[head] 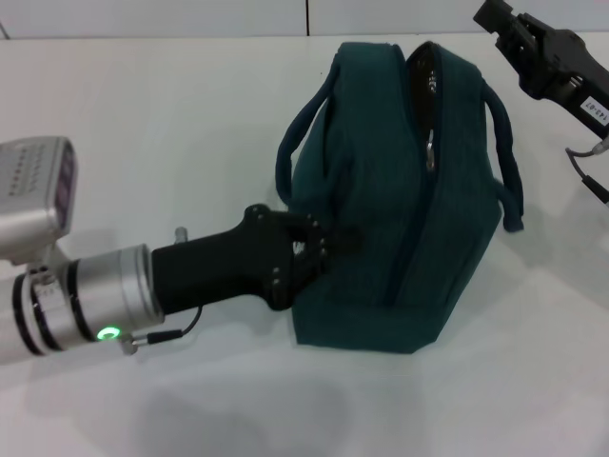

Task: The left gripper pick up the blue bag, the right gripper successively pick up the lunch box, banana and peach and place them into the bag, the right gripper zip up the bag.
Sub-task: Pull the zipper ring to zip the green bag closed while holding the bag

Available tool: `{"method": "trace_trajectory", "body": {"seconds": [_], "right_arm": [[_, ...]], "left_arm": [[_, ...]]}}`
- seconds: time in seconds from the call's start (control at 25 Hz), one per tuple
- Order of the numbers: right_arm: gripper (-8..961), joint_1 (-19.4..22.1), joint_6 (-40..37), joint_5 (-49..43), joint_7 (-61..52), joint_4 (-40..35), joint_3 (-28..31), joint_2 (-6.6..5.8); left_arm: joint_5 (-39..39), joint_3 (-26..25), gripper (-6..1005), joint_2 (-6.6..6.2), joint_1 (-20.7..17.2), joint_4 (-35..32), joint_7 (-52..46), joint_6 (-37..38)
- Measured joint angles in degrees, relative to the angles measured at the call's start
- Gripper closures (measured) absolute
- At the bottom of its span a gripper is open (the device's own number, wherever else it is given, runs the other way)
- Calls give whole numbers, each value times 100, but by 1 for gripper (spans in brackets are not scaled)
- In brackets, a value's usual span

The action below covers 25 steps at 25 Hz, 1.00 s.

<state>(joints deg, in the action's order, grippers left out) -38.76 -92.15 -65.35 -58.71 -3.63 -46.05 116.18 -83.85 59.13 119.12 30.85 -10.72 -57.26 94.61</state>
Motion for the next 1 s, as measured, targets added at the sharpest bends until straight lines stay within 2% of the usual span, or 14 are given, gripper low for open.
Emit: {"method": "trace_trajectory", "body": {"seconds": [0.36, 0.44, 0.56, 0.68, 0.76, 0.88, 1.0], "right_arm": [[919, -34, 57, -53, -375, -118, -133, -43], [914, 40, 50, -147, -618, -447, -329, -67], [905, 252, 130, -279, -1354, -1394, -913, -127], [897, 330, 274, -652, -2533, -2481, -1554, -408], [806, 217, 303, -1186, -3455, -3084, -1734, -645], [670, -172, 131, -2067, -4755, -3707, -1759, -991], [545, -759, -289, -2601, -5628, -3797, -1734, -1349]], "left_arm": [[0, -5, 943, 7, -277, -210, -56, 84], [0, -13, 944, 10, -289, -227, -59, 82], [0, -21, 944, 11, -290, -229, -70, 83], [6, -28, 944, 13, -290, -229, -77, 85], [11, -26, 944, 14, -280, -232, -92, 86], [14, -9, 944, 14, -266, -240, -126, 87], [17, -2, 944, 15, -255, -248, -135, 89]]}}
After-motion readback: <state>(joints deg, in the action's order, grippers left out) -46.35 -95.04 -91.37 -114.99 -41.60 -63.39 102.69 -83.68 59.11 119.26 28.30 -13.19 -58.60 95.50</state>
